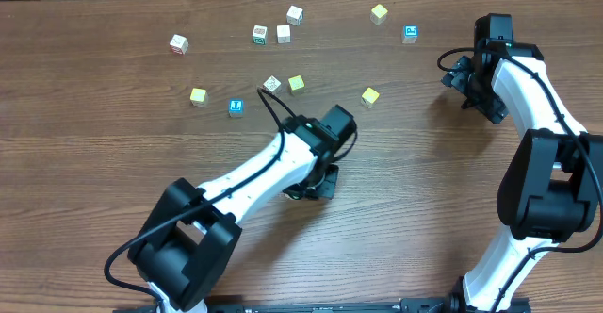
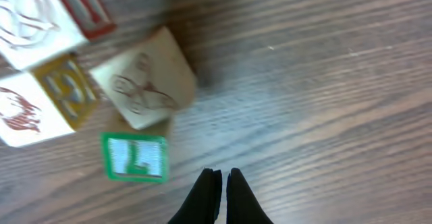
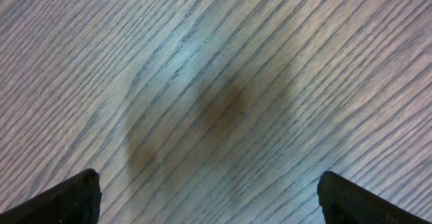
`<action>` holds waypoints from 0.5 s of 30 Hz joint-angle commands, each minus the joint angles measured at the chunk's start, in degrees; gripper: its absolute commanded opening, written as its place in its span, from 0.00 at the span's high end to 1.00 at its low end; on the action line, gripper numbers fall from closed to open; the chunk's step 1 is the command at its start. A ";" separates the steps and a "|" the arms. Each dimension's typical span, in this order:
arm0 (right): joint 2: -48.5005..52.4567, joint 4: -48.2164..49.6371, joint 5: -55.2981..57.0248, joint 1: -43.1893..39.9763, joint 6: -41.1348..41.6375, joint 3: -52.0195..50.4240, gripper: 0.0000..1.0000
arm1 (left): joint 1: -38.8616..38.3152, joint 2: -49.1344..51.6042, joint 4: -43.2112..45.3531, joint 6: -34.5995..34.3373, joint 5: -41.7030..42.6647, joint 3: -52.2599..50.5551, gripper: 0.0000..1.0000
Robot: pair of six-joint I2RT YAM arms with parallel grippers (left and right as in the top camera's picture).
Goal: Form a circle
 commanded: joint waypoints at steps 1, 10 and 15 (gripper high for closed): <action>-1.51 0.26 0.20 0.13 -0.04 0.02 0.00 | -0.46 1.88 0.22 -3.37 0.79 0.96 0.96; -1.51 0.26 0.20 0.13 -0.04 0.02 0.00 | -0.35 1.97 1.01 -7.93 -5.09 0.96 0.96; -1.51 0.26 0.20 0.13 -0.02 0.02 0.00 | -0.35 1.97 1.03 -8.31 -5.38 0.96 0.96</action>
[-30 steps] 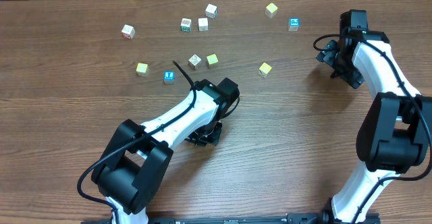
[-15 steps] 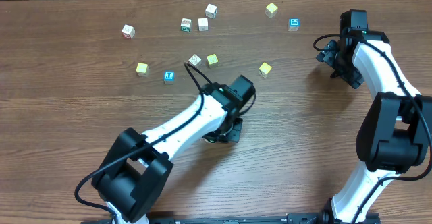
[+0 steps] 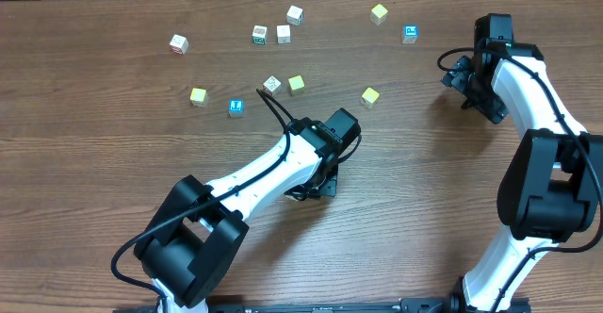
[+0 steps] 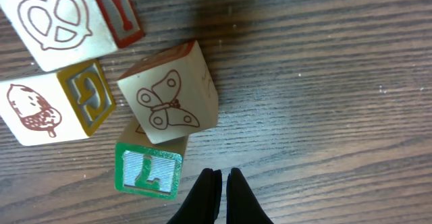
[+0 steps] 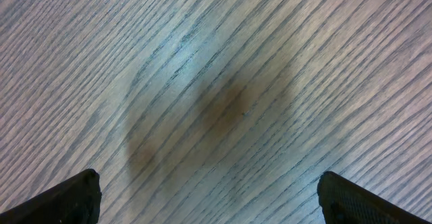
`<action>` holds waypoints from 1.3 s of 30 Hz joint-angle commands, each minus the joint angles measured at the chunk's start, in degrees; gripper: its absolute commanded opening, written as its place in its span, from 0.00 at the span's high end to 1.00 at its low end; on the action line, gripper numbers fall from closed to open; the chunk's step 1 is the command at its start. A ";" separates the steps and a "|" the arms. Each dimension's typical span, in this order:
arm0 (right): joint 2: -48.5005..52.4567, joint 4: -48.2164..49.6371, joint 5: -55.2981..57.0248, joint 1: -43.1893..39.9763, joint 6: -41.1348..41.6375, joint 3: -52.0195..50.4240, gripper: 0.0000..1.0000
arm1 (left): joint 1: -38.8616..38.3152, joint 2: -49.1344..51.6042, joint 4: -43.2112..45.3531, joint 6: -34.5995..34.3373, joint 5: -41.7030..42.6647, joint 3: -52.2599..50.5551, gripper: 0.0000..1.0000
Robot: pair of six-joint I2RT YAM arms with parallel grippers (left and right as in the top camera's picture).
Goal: Form a circle
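Note:
My left gripper (image 4: 221, 173) is shut with nothing in it, low over the table. Just ahead and left of it is a cluster of small wooden blocks. A green-faced block (image 4: 148, 170) is nearest. A butterfly block (image 4: 169, 106) is tilted against it. Beyond them are a block with a nut picture and a G (image 4: 54, 109) and a pretzel block (image 4: 64, 18). Overhead, the left gripper (image 3: 318, 186) is mid-table and this cluster is hidden under the arm. My right gripper (image 5: 209, 183) is open over bare wood at the right (image 3: 476, 91).
Several other blocks lie scattered along the far half of the table, among them a blue one (image 3: 236, 107), a yellow-green one (image 3: 370, 96), a white one (image 3: 178, 42) and another blue one (image 3: 410, 33). The wooden table (image 3: 113, 190) fills the view.
The left wrist has shifted slightly right. The block cluster now sits lower and sharper in its view, with the green block closer to the shut fingers. The right arm has not moved.

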 commanded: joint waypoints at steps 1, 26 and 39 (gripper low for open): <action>-1.51 0.22 0.20 0.13 0.00 0.02 0.00 | 0.22 0.55 0.00 -1.75 -1.64 0.96 0.96; -1.51 0.22 0.20 0.13 0.00 0.02 0.00 | 1.64 2.29 -0.20 -4.96 -0.94 0.42 0.96; -1.51 0.22 0.20 0.13 0.00 0.02 0.00 | 1.97 2.29 0.00 -4.94 -0.76 0.42 0.96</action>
